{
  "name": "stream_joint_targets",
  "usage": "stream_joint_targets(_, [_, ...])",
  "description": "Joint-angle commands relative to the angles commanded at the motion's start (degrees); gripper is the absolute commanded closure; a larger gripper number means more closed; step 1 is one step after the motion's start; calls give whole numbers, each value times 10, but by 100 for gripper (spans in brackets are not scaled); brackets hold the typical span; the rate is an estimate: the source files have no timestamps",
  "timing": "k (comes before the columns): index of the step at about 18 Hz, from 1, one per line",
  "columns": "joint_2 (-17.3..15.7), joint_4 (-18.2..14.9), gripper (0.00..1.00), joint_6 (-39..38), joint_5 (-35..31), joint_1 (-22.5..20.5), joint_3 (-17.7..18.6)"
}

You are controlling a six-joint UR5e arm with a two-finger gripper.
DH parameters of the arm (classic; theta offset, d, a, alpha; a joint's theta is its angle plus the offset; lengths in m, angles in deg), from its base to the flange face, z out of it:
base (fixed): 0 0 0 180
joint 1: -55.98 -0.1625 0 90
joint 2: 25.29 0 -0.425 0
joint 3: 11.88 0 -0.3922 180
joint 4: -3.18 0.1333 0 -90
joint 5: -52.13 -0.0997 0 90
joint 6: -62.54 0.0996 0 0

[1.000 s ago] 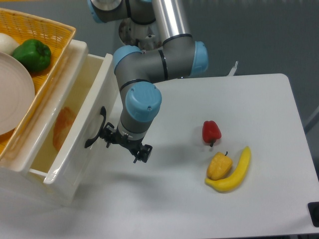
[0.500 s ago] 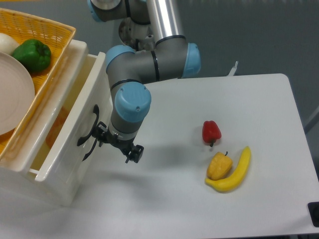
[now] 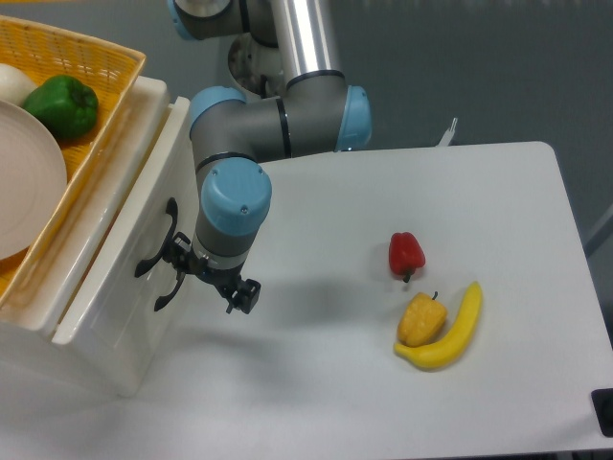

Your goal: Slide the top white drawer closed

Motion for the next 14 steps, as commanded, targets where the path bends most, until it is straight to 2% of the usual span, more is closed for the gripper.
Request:
stream_joint_targets(11, [-4,-1,0,1,-2,-7,-2])
stream_joint_targets(14, [-6,-1,0,6,-3,-22,-7])
